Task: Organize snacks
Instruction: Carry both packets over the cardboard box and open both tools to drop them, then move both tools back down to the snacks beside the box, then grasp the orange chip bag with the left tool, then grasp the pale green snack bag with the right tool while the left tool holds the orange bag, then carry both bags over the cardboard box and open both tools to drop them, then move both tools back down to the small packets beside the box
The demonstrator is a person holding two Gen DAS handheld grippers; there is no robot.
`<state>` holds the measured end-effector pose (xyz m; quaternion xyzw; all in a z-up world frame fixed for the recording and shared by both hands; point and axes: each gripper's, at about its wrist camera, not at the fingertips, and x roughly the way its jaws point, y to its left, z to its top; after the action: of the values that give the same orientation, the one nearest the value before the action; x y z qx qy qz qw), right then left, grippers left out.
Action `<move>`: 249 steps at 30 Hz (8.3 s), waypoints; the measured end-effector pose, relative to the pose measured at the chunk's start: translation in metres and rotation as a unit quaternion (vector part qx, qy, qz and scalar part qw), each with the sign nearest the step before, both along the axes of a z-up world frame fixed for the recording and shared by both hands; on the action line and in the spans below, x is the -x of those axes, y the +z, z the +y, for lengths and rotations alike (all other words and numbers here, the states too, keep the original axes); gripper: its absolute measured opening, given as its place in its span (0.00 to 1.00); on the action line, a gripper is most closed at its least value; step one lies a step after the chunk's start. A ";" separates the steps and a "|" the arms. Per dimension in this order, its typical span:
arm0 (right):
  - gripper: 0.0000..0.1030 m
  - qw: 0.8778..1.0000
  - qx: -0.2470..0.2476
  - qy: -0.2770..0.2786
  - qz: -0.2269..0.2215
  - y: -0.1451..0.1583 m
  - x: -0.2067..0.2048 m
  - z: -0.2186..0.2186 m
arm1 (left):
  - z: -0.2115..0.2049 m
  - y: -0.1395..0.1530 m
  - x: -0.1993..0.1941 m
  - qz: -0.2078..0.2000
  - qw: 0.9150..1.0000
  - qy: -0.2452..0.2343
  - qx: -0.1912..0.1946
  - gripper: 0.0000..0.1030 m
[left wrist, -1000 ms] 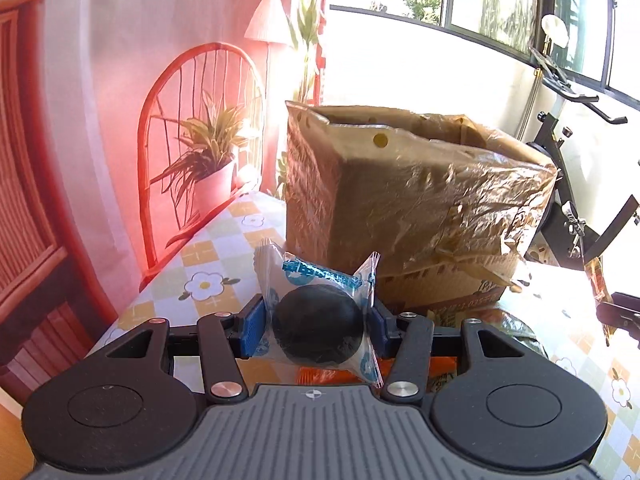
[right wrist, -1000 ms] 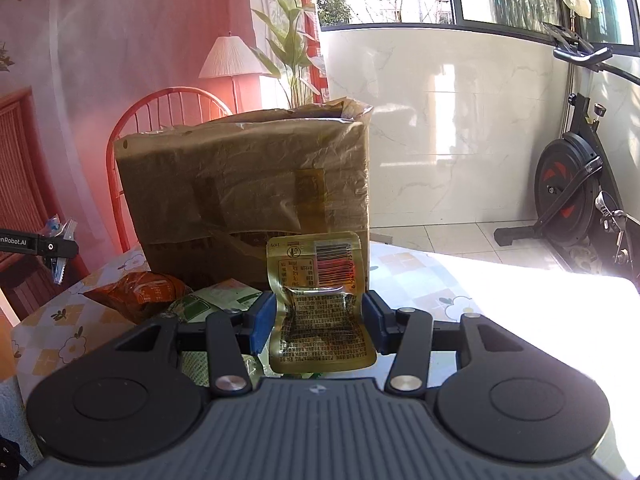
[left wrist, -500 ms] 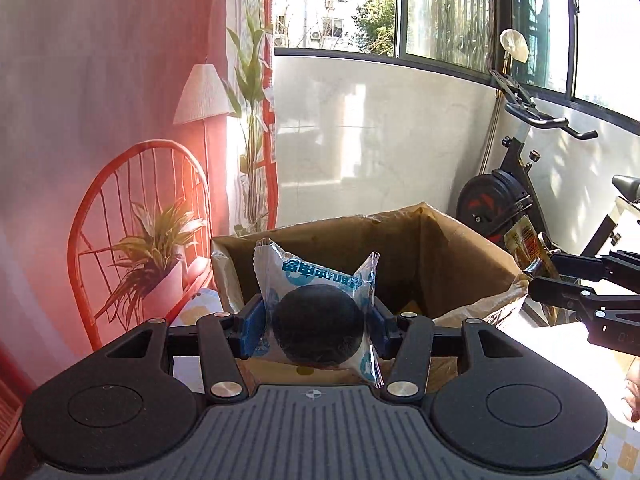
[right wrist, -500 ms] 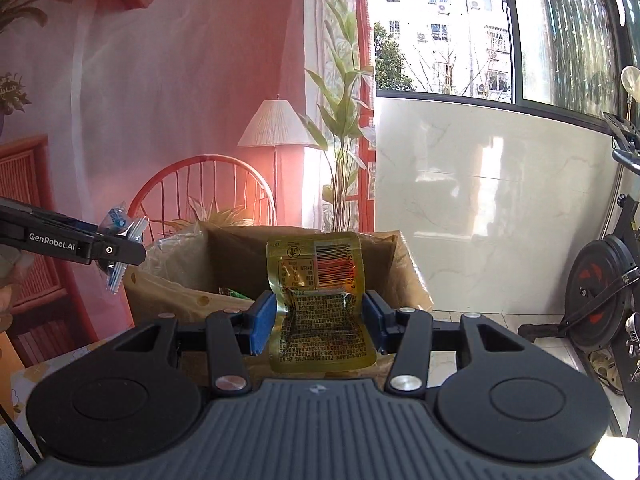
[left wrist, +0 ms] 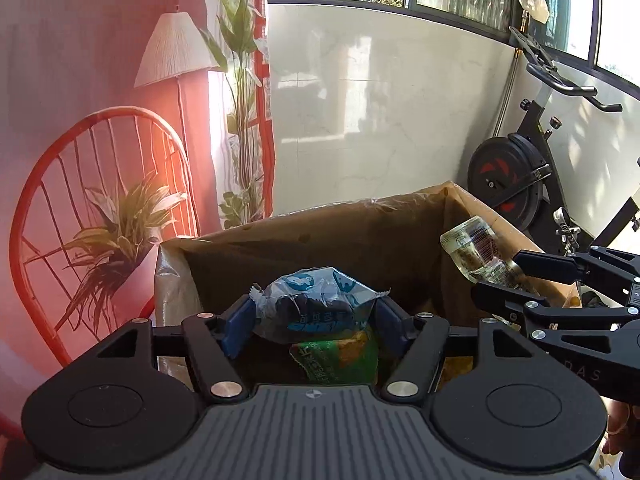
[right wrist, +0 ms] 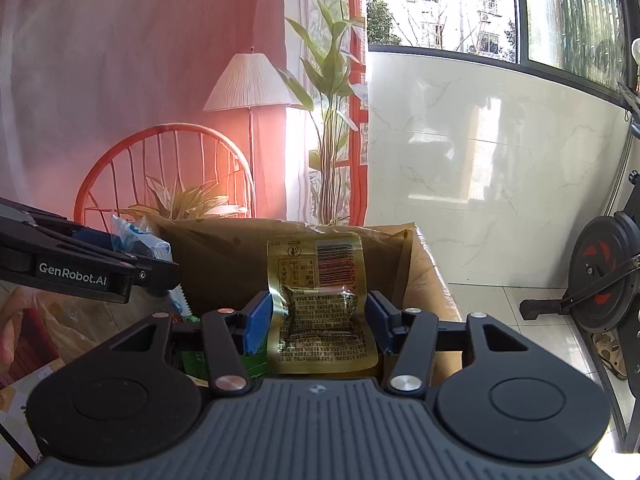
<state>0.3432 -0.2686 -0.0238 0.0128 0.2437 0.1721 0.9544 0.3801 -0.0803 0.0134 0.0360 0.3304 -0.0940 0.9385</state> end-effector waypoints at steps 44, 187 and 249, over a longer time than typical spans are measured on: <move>0.93 0.986 -0.055 -0.078 0.136 -0.121 0.154 0.011 | 0.083 -0.097 0.106 0.084 0.995 -0.026 0.036 0.70; 0.60 0.976 0.211 0.058 0.010 0.010 -0.029 0.047 | 0.035 0.019 0.014 -0.063 0.996 -0.049 -0.028 0.58; 0.44 0.996 0.005 0.075 0.049 -0.093 0.153 0.000 | 0.088 -0.075 0.159 0.026 0.995 0.089 0.036 0.68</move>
<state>0.1897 -0.2686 -0.1169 -0.0014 0.2910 0.2409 0.9259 0.2215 0.0076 -0.0614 -0.0296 0.3531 -0.0231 0.9348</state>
